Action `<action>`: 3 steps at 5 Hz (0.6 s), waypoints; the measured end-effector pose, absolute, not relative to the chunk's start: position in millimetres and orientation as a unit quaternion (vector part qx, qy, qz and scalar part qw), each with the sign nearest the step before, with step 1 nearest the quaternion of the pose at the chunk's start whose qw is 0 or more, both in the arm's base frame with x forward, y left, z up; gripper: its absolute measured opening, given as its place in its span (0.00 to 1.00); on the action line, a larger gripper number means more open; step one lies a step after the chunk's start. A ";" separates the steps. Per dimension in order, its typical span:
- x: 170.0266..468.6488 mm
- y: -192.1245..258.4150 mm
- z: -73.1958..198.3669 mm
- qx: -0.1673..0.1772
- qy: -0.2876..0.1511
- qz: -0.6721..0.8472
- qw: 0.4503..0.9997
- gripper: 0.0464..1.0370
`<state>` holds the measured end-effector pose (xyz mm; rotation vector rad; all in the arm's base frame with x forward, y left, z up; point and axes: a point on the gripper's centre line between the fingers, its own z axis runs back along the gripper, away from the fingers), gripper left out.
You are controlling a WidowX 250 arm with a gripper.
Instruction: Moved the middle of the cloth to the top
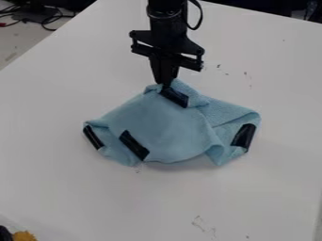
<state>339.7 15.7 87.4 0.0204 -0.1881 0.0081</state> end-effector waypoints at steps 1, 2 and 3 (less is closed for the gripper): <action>353.9 27.5 74.0 -0.007 -0.095 -0.004 0.995 0.01; 363.1 34.1 62.0 -0.017 -0.091 -0.009 0.996 0.03; 362.8 33.8 61.4 -0.018 -0.089 -0.009 0.996 0.17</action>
